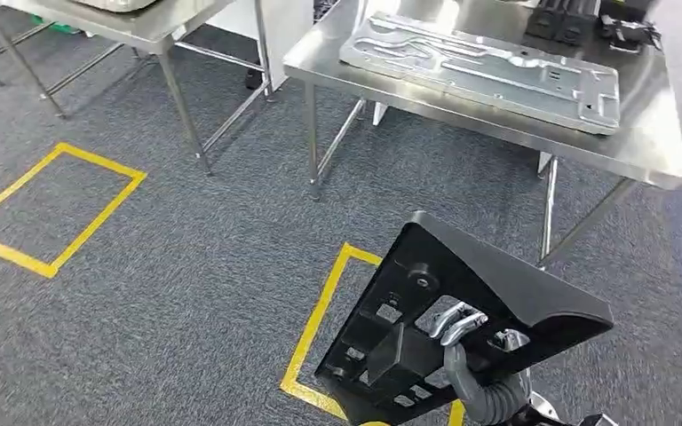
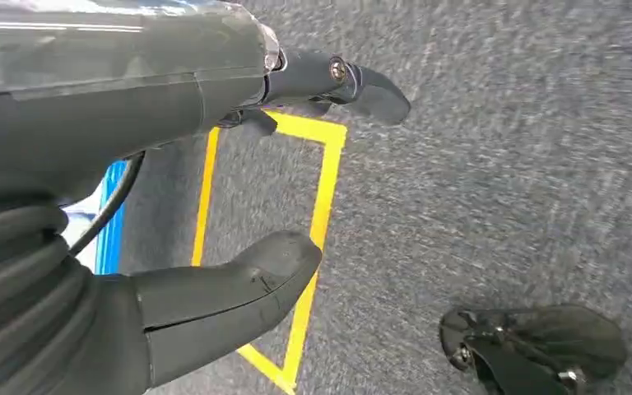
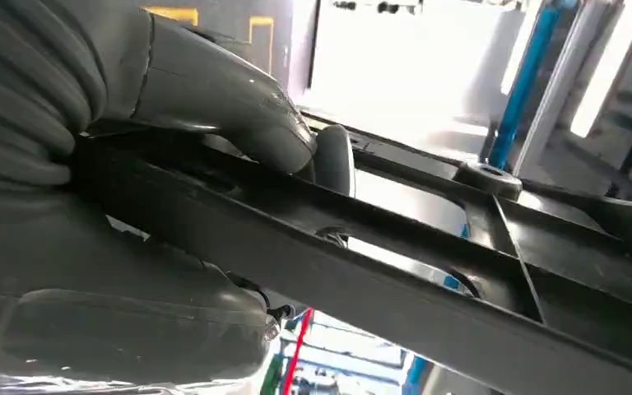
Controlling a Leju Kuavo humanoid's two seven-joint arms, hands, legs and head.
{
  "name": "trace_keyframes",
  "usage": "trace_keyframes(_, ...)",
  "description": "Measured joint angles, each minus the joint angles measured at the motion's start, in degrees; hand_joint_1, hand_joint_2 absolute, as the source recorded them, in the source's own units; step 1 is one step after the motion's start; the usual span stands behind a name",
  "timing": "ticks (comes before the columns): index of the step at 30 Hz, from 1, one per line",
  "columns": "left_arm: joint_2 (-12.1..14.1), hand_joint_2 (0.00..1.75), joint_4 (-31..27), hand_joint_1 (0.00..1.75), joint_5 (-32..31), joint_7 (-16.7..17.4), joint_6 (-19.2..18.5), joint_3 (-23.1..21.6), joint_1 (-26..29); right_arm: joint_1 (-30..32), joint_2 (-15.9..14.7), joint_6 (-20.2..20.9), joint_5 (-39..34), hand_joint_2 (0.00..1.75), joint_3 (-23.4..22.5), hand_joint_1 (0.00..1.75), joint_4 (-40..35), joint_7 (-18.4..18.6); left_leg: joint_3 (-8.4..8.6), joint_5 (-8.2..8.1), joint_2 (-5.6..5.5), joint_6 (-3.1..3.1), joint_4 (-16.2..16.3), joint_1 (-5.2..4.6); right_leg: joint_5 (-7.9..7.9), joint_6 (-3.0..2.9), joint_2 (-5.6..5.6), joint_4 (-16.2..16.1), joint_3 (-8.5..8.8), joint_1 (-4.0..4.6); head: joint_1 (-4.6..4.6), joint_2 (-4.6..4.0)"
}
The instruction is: Take the parts from the cabinet and place them on the table.
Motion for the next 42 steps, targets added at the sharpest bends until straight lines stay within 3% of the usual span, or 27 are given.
trace_keyframes(1, -0.09, 1.75, 0.0, 0.0, 0.02, 0.13, -0.04, 0.0, 0.01, -0.13, 0.0, 0.02, 0.0, 1.75, 0.0, 1.75, -0.09, 0.0, 0.18, -0.31, 0.46, -0.38, 0.14, -0.49, -0.56, -0.55, -2.14, -2.3, 1.03, 0.68, 0.0, 0.0)
trace_keyframes(5, -0.13, 1.75, 0.0, 0.0, 0.09, 0.64, -0.09, 0.0, -0.55, -0.27, 0.0, 0.11, -0.02, 1.75, 0.0, 1.75, -0.09, 0.02, 0.89, -0.67, 2.33, -1.42, -0.13, -0.59, -0.24, -1.53, 0.52, -2.5, 0.67, 0.72, 0.0, 0.0)
trace_keyframes(7, -0.15, 1.75, 0.0, 0.0, 0.07, 0.72, -0.13, 0.0, -0.6, -0.66, 0.0, 0.11, -0.04, 1.75, 0.0, 1.75, -0.18, 0.02, -0.09, -2.92, -1.53, -1.99, 2.73, -0.24, 0.18, -2.16, 1.58, -3.11, 1.19, -0.02, -0.02, 0.0)
trace_keyframes(8, -0.15, 1.75, 0.0, 0.0, 0.07, 0.68, -0.13, 0.0, -0.51, -0.99, 0.02, 0.11, -0.02, 1.75, 0.0, 1.75, -0.18, 0.13, -2.04, -5.37, -2.81, -2.12, 6.96, -0.11, 0.21, -2.38, 2.11, -3.09, 1.11, -0.03, 0.0, 0.0)
trace_keyframes(10, -0.22, 1.75, 0.0, 0.0, 0.09, 0.48, -0.17, 0.0, -0.37, -1.05, 0.02, 0.11, 0.02, 1.75, 0.0, 1.75, -0.18, 0.24, -6.43, -9.02, -3.58, -2.37, 16.05, -0.02, 0.2, -2.42, 3.49, -3.02, 1.08, 0.04, -0.02, 0.0)
trace_keyframes(11, -0.22, 1.75, 0.0, 0.0, 0.09, 0.33, -0.17, 0.0, -0.21, -1.03, 0.02, 0.04, 0.13, 1.75, 0.0, 1.75, -0.15, 0.44, -7.7, -9.2, -3.58, -2.44, 18.29, 0.02, 0.19, -2.43, 4.22, -2.95, 1.08, 0.06, -0.02, 0.0)
trace_keyframes(13, -0.22, 1.75, 0.0, 0.0, -0.07, -0.13, -0.17, 0.0, -0.1, -1.03, 0.0, -0.44, 0.55, 1.75, 0.0, 1.75, -0.13, 0.52, -6.41, -5.35, -3.68, -2.32, 14.31, 0.1, 0.13, -2.36, 5.84, -2.77, 1.21, 0.05, -0.02, 0.0)
trace_keyframes(14, -0.22, 1.75, 0.0, 0.0, -0.33, -0.35, -0.2, -0.02, -0.14, -1.03, 0.02, -0.85, 0.7, 1.75, 0.0, 1.75, -0.13, 0.5, -4.18, -2.3, -4.11, -2.19, 9.08, 0.19, 0.05, -2.23, 6.65, -2.65, 1.36, 0.04, -0.02, 0.0)
trace_keyframes(15, -0.22, 1.75, 0.0, 0.0, -0.5, -0.48, -0.33, -0.04, -0.16, -1.04, 0.02, -1.09, 0.9, 1.75, 0.0, 1.75, -0.13, 0.48, -1.81, 0.42, -5.74, -2.03, 3.64, 0.35, -0.08, -2.03, 7.3, -2.48, 1.41, 0.02, -0.02, 0.0)
trace_keyframes(16, -0.2, 1.75, 0.0, 0.0, -0.55, -0.57, -0.52, -0.07, -0.1, -1.05, 0.02, -1.29, 1.01, 1.75, 0.0, 1.75, -0.13, 0.42, -0.82, -0.2, -8.6, -1.63, 1.36, 0.52, -0.18, -1.76, 7.79, -2.23, 1.21, 0.15, 0.0, 0.0)
trace_keyframes(18, -0.22, 1.75, 0.0, 0.0, -0.79, -0.68, -0.79, -0.13, -0.22, -1.08, 0.02, -1.6, 1.09, 1.75, 0.0, 1.75, -0.15, 0.39, -0.94, -0.01, -7.78, -1.28, 0.85, 0.4, -0.01, -1.01, 8.89, -1.99, 0.57, 0.02, 0.0, 0.0)
trace_keyframes(20, -0.17, 1.75, 0.0, 0.0, -1.07, -0.79, -0.85, -0.33, -0.46, -0.99, 0.0, -2.21, 1.11, 1.75, -0.02, 1.75, -0.15, 0.42, -0.78, 0.19, -6.73, -0.46, 0.72, 0.06, 0.32, -0.1, 9.99, -2.38, 0.32, -0.17, -0.02, 0.0)
trace_keyframes(21, -0.22, 1.75, 0.0, 0.0, -1.27, -0.85, -0.85, -0.52, -0.56, -0.91, 0.0, -2.49, 1.11, 1.75, -0.07, 1.75, -0.15, 0.42, -0.59, 0.65, -5.84, 0.16, 0.11, 0.57, 0.01, 0.12, 9.68, -2.01, 0.37, -0.36, -0.02, 0.0)
trace_keyframes(22, -0.22, 1.75, 0.0, 0.0, -1.33, -0.94, -0.83, -0.61, -0.68, -0.73, 0.0, -2.73, 1.11, 1.75, -0.11, 1.75, -0.24, 0.37, -0.51, 0.69, -5.3, 0.43, -0.07, 0.44, -1.18, 0.26, 6.6, -0.38, -0.34, 0.04, 0.02, 0.0)
trace_keyframes(24, -0.22, 1.75, 0.0, 0.0, -1.38, -0.96, -0.85, -0.61, -0.62, -0.68, 0.0, -3.1, 1.11, 1.75, -0.11, 1.75, -0.2, 0.35, -0.52, 0.63, -4.05, 0.73, -0.06, 0.23, -5.49, 0.7, 3.48, 7.71, -4.42, -0.07, 0.0, 0.0)
trace_keyframes(25, -0.22, 1.75, 0.0, 0.0, -1.38, -0.94, -0.85, -0.63, -0.49, -0.46, -0.02, -3.17, 1.11, 1.75, -0.11, 1.75, -0.2, 0.33, -0.55, 0.52, -3.2, 0.77, -0.04, 0.1, -7.45, 0.83, 3.01, 12.53, -6.89, -0.2, 0.0, 0.0)
trace_keyframes(26, -0.18, 1.75, 0.0, 0.0, -1.36, -0.94, -0.83, -0.61, -0.39, -0.26, -0.02, -3.17, 1.11, 1.75, -0.11, 1.75, -0.18, 0.33, -0.57, 0.43, -2.43, 0.78, -0.03, 0.04, -8.13, 0.88, 2.78, 15.41, -8.44, -0.23, 0.0, 0.0)
trace_keyframes(27, -0.15, 1.75, 0.0, 0.0, -1.38, -0.92, -0.85, -0.61, -0.4, -0.03, -0.02, -3.17, 1.14, 1.75, -0.11, 1.75, -0.18, 0.33, -0.49, 0.33, -1.7, 0.74, -0.03, 0.0, -7.26, 0.89, 2.62, 15.43, -8.53, -0.25, 0.0, 0.0)
trace_keyframes(28, -0.15, 1.75, 0.0, 0.0, -1.36, -0.79, -0.85, -0.61, -0.47, 0.04, -0.04, -3.15, 1.14, 1.75, -0.11, 1.75, -0.18, 0.33, -0.36, 0.2, -1.1, 0.67, -0.03, -0.03, -5.34, 0.79, 2.46, 12.81, -7.21, -0.22, 0.0, 0.0)
trace_keyframes(30, -0.15, 1.75, 0.0, 0.0, -1.35, -0.31, -1.11, -0.63, -0.68, -0.13, -0.04, -3.06, 1.18, 1.75, -0.11, 1.75, -0.18, 0.31, 0.2, -0.16, 0.01, 0.41, -0.03, -0.1, -0.36, 0.16, 1.03, 2.3, -1.5, -0.04, 0.0, 0.0)
trace_keyframes(31, -0.15, 1.75, 0.0, 0.0, -1.36, -0.02, -1.22, -0.63, -0.69, -0.46, -0.04, -3.0, 1.18, 1.75, -0.11, 1.75, -0.18, 0.24, 0.52, -0.36, 0.6, 0.12, -0.04, -0.18, -0.08, -0.49, -1.88, -2.33, 0.78, 0.45, 0.0, 0.0)
trace_keyframes(35, -0.15, 1.75, 0.0, 0.0, -1.31, 0.35, -1.35, -0.63, -0.98, -1.33, -0.04, -2.95, 1.2, 1.75, -0.11, 1.75, -0.15, 0.07, 1.02, -0.73, 2.42, -0.98, -0.35, -0.44, 0.02, -1.39, 0.34, -2.32, 0.42, 0.97, 0.0, 0.0)
trace_keyframes(36, -0.13, 1.75, 0.0, 0.0, -1.29, 0.35, -1.35, -0.66, -1.13, -1.48, -0.04, -2.95, 1.2, 1.75, -0.11, 1.75, -0.18, 0.04, 1.24, -1.04, 2.76, -1.42, -0.33, -0.75, 0.39, -1.87, 0.94, -3.01, 0.89, 0.3, -0.02, 0.0)
trace_keyframes(38, -0.13, 1.75, 0.0, 0.0, -1.16, 0.33, -1.11, -0.68, -1.06, -2.09, 0.02, -3.02, 1.2, 1.75, -0.13, 1.75, -0.15, -0.04, -0.5, -4.16, -2.09, -1.82, 4.23, -0.17, 0.61, -2.45, 1.43, -3.35, 1.12, 0.09, -0.02, 0.0)
trace_keyframes(40, -0.15, 1.75, 0.0, 0.0, -0.96, 0.24, -0.85, -0.68, -0.94, -2.76, 0.33, -3.17, 1.25, 1.75, -0.13, 1.75, -0.02, 0.0, -5.08, -8.37, -3.56, -2.08, 13.49, -0.06, 0.53, -2.62, 2.21, -3.3, 1.07, 0.18, -0.02, 0.0)
trace_keyframes(41, -0.15, 1.75, 0.0, 0.0, -0.85, 0.22, -0.79, -0.68, -0.84, -3.0, 0.37, -3.24, 1.25, 1.75, -0.13, 1.75, 0.0, 0.15, -7.19, -9.4, -3.64, -2.17, 17.39, -0.06, 0.47, -2.69, 2.63, -3.2, 1.06, 0.26, -0.02, 0.0)
trace_keyframes(42, -0.15, 1.75, 0.0, 0.0, -0.79, 0.2, -0.72, -0.68, -0.72, -3.16, 0.44, -3.26, 1.27, 1.75, -0.13, 1.75, 0.02, 0.33, -8.1, -8.65, -3.64, -2.14, 18.39, -0.06, 0.22, -2.78, 3.11, -3.14, 1.12, 0.33, -0.02, 0.0)
